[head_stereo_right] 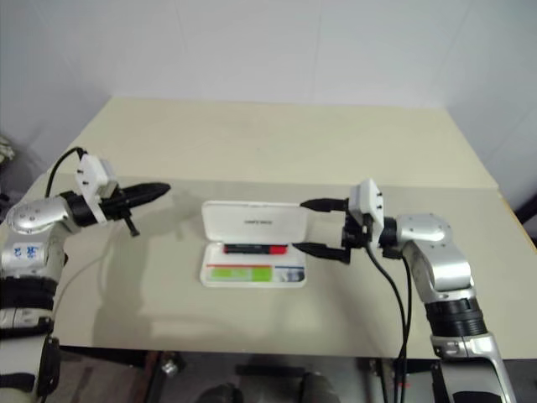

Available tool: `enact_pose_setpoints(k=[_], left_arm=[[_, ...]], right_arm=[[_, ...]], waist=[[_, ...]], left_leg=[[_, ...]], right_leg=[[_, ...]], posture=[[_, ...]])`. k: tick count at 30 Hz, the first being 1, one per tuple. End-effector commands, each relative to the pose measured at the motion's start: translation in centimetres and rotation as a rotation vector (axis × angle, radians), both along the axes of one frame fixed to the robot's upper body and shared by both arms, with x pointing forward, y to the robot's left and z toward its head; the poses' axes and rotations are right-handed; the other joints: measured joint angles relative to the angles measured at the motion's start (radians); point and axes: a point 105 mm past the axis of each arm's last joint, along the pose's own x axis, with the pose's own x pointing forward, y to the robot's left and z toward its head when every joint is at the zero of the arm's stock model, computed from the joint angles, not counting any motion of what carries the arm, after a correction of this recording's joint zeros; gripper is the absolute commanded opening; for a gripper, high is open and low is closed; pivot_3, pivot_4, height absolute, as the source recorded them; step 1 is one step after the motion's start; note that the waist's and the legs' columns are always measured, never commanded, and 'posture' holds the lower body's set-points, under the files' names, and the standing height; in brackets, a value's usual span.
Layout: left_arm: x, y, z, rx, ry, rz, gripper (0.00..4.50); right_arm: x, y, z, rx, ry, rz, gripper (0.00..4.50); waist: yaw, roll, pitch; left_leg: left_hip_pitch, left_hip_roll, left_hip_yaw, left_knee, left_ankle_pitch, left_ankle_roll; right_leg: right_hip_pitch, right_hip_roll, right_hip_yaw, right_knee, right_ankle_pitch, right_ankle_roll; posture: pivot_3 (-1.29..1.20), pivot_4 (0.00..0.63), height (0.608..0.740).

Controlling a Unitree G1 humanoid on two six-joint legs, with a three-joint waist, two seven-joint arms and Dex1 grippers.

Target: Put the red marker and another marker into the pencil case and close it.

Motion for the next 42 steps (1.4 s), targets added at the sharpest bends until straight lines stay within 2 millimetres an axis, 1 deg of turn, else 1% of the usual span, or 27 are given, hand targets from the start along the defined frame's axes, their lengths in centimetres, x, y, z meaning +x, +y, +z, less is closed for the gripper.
enact_pose_setpoints(k=[1,6,10,13,17,19,22,28,32,36,42], left_arm=[[1.2,-0.6,0.1,0.004,0.026,-0.034,0.02],[2.6,-2.9,-1.1,-0.021,0.152,-0.131,0.02],[2.9,-5.0,-1.4,-0.045,0.198,-0.224,0.02],[2.5,-6.4,-1.8,-0.046,0.242,-0.313,0.02],[1.1,-8.0,-2.3,-0.008,0.294,-0.485,0.02],[0.2,-8.4,-2.8,0.027,0.322,-0.555,0.02],[-1.3,-8.8,-4.1,0.117,0.367,-0.651,0.02],[-3.1,-9.5,-4.5,0.199,0.355,-0.732,0.02],[-3.9,-10.2,-5.3,0.303,0.336,-0.770,0.02],[-4.6,-10.9,-6.4,0.384,0.325,-0.802,0.02],[-5.4,-11.0,-8.4,0.531,0.323,-0.842,0.02]], right_arm=[[-0.2,-0.6,1.4,0.008,-0.060,-0.021,4.50],[-0.1,-0.7,1.2,0.002,-0.058,-0.036,4.50],[-0.2,-0.9,1.2,-0.001,-0.059,-0.050,4.50],[-0.4,-1.2,1.1,-0.003,-0.057,-0.064,4.50],[-0.8,-2.0,1.0,-0.011,-0.054,-0.086,4.50],[-0.9,-2.5,0.8,-0.020,-0.047,-0.096,4.50],[-1.0,-3.5,0.6,-0.032,-0.038,-0.121,4.50],[-1.2,-4.7,0.2,-0.054,-0.018,-0.133,4.50],[-1.1,-5.3,0.2,-0.058,0.002,-0.106,4.50],[-1.2,-5.3,1.2,-0.003,0.024,-0.067,4.50],[-1.0,-5.1,2.6,0.071,0.040,-0.040,4.50]], waist=[[0.001,0.000,0.000],[0.005,0.000,0.000],[0.003,0.000,0.000],[0.002,0.000,0.000],[0.000,0.000,0.000],[0.001,0.000,0.000],[0.000,0.000,0.000],[0.002,0.000,0.000],[0.002,0.000,0.000],[0.002,0.000,0.000],[0.003,0.000,0.000]], left_leg=[[0.000,0.000,0.000,0.000,0.000,0.000],[-0.002,0.000,0.000,0.001,0.000,0.000],[-0.003,0.000,-0.001,0.001,0.000,0.000],[-0.003,0.000,-0.001,0.001,0.000,0.000],[-0.003,0.000,0.000,0.001,0.001,-0.001],[-0.003,0.000,-0.001,0.001,0.001,-0.001],[-0.003,0.000,-0.001,0.002,0.001,-0.001],[-0.003,0.001,-0.002,0.002,0.000,-0.001],[-0.003,0.001,-0.002,0.003,0.000,0.000],[-0.003,0.001,-0.002,0.003,0.000,0.000],[-0.003,0.001,-0.002,0.003,0.000,0.000]], right_leg=[[0.000,0.000,0.000,0.000,0.000,0.000],[0.000,0.000,-0.003,-0.001,0.000,0.000],[-0.001,0.000,-0.005,-0.002,0.000,0.000],[-0.001,0.000,-0.005,-0.002,0.000,0.000],[-0.001,0.000,-0.005,-0.002,0.000,0.000],[-0.001,0.000,-0.005,-0.001,0.000,0.000],[-0.001,0.000,-0.005,-0.001,0.000,0.000],[-0.001,0.000,-0.005,0.000,0.000,0.000],[0.000,0.000,-0.004,0.000,0.000,0.000],[0.000,0.000,-0.004,0.000,0.000,0.000],[0.000,0.000,-0.004,0.000,0.000,0.000]], posture=[[0.00,0.150,0.740],[0.00,0.150,0.740],[0.00,0.150,0.740],[0.00,0.150,0.740],[0.00,0.150,0.740],[0.00,0.150,0.740],[0.00,0.150,0.740],[0.00,0.150,0.740],[0.00,0.150,0.740],[0.00,0.150,0.740],[0.00,0.150,0.740]])
